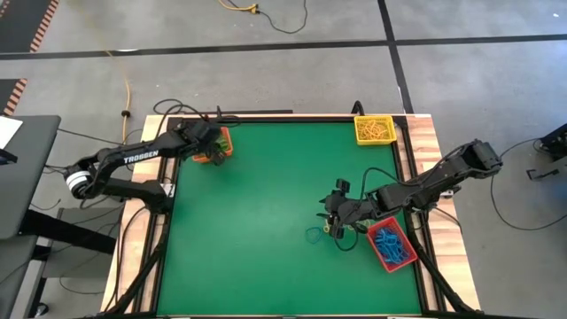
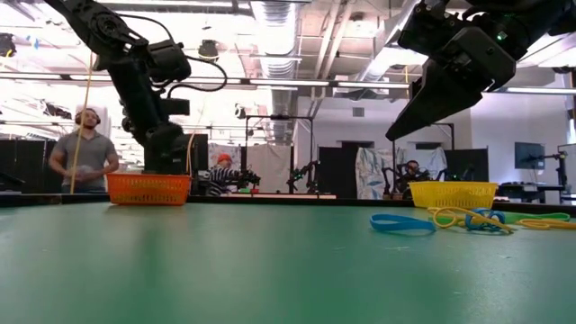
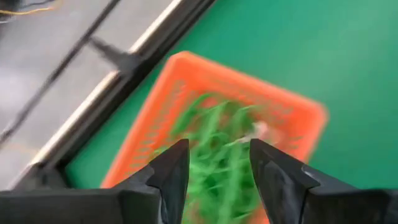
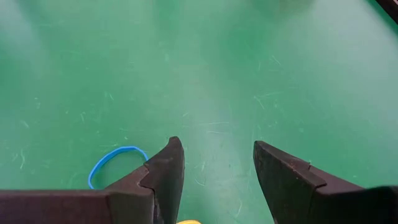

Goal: Sort rubber bands into baskets
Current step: Put the blue rubber band into the red bin

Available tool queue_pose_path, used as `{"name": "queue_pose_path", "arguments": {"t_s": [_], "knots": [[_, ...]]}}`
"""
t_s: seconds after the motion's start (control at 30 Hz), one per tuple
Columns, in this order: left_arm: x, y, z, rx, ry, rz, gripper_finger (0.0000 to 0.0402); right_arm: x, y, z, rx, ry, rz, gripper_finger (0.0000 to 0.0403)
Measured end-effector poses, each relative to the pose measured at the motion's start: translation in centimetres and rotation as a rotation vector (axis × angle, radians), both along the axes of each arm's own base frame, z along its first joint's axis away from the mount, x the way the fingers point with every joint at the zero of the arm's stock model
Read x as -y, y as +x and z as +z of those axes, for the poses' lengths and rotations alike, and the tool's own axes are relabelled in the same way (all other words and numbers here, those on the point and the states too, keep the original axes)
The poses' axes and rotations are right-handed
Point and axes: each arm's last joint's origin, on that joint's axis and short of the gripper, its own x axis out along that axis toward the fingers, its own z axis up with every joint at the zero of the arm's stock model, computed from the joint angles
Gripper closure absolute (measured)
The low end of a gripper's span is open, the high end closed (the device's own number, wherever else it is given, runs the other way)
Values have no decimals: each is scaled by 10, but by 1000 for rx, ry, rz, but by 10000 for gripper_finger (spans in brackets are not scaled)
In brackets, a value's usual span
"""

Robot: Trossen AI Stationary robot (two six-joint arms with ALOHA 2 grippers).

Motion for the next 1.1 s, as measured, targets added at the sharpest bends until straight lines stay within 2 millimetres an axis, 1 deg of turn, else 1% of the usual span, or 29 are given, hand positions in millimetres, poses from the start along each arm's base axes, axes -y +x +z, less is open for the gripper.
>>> {"name": "queue_pose_path", "arguments": {"t_s": [0.17, 0.3, 0.4, 0.57, 0.67, 0.73, 0.83, 0.9, 1.1], "knots": [[9, 14, 2, 140, -80, -96, 242, 1, -2, -4, -8, 0, -3, 184], [25, 30, 4, 240, -141, -217, 242, 1, -5, -13, 30, 25, 0, 184], [43, 44, 7, 299, -157, -320, 242, 1, -7, -18, 52, 57, 23, 184], [79, 67, 15, 394, -138, -495, 242, -3, -10, -24, 100, 117, 86, 184], [100, 79, 20, 452, -109, -591, 242, -8, -7, -31, 105, 122, 108, 184], [115, 87, 21, 488, -87, -647, 242, -12, -4, -39, 91, 117, 123, 184], [135, 99, 18, 520, -65, -738, 242, -14, 4, -52, 39, 109, 132, 184], [147, 105, 12, 508, -65, -782, 242, -16, 9, -59, 10, 100, 132, 184], [170, 122, -12, 490, -70, -847, 242, -22, 24, -69, -34, 61, 166, 190]]}}
